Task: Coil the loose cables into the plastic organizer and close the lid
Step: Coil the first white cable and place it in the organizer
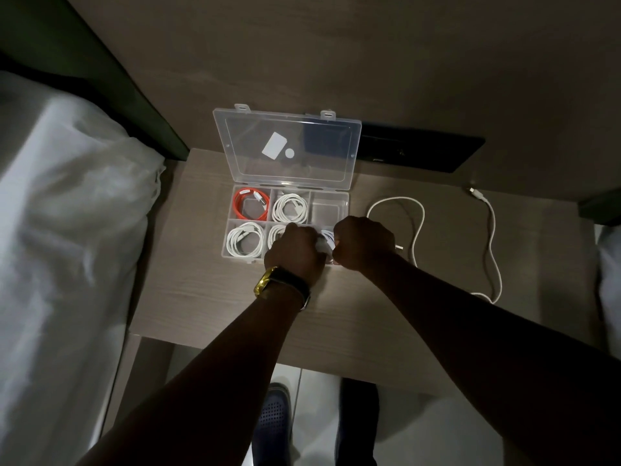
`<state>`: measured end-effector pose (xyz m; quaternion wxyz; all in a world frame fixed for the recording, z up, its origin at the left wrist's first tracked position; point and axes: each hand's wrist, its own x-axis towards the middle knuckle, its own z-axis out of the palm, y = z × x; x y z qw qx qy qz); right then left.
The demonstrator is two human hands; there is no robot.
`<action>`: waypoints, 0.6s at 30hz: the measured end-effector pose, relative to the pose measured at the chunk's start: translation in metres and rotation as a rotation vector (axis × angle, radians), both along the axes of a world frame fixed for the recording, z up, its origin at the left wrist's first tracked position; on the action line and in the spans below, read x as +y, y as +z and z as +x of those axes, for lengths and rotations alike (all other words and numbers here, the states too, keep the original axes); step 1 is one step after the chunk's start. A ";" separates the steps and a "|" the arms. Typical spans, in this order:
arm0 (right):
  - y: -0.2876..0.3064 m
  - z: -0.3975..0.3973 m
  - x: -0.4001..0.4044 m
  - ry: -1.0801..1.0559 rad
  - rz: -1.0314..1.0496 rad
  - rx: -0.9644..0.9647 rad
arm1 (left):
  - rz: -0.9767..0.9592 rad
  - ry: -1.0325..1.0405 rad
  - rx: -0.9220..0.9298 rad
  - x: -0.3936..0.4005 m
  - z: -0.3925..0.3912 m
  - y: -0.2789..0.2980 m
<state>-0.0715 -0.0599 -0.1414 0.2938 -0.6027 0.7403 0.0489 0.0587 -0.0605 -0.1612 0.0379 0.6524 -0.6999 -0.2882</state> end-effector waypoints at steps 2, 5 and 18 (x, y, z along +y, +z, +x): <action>-0.001 0.002 0.003 0.012 -0.003 -0.005 | 0.000 -0.014 -0.005 0.001 0.000 0.002; -0.006 -0.007 0.014 0.004 -0.002 -0.073 | -0.001 -0.101 0.029 0.005 0.006 0.000; -0.020 -0.029 0.068 -0.154 -0.321 -0.314 | -0.206 -0.009 0.199 0.030 0.019 0.004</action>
